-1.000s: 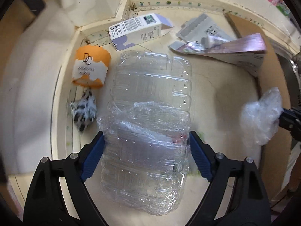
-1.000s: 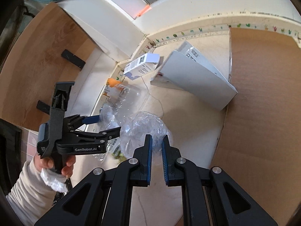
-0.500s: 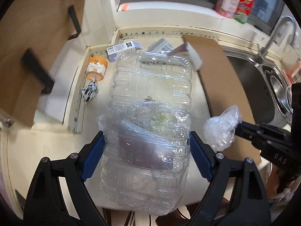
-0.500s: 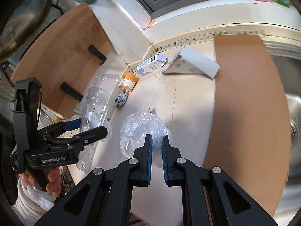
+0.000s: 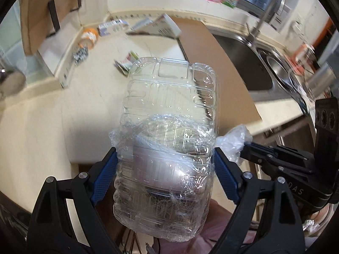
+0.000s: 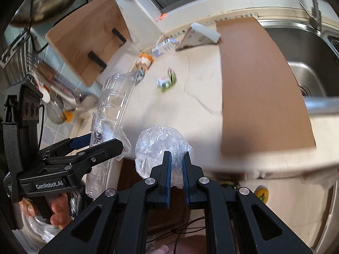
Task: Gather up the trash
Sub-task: 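Lift the clear bottle and plastic bag and carry them down over the bin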
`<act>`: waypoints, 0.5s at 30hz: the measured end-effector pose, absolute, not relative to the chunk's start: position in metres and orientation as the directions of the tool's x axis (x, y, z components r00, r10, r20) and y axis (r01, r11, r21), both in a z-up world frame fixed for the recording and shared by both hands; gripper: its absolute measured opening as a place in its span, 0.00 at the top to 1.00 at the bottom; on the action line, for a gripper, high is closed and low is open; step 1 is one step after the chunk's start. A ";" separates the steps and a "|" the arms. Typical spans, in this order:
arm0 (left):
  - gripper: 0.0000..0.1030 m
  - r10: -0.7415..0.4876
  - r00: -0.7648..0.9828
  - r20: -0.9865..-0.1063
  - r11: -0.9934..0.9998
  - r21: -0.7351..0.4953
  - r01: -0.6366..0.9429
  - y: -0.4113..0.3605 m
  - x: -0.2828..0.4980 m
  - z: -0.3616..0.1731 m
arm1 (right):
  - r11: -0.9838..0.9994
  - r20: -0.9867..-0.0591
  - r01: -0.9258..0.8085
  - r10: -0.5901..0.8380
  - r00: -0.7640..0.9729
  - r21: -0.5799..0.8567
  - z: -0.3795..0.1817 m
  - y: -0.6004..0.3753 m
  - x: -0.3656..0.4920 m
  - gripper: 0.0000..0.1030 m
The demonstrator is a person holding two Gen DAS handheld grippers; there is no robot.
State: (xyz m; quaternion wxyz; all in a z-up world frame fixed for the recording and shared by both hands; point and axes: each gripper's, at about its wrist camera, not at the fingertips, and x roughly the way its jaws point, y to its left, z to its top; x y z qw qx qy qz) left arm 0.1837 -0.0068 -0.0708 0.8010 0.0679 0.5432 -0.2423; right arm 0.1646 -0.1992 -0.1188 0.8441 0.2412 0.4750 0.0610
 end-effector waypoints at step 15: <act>0.18 -0.268 0.199 -0.943 0.911 -0.180 0.371 0.017 0.084 -0.123 | 0.914 -0.851 0.114 0.309 0.425 0.389 -0.145 -0.182 0.071 0.91</act>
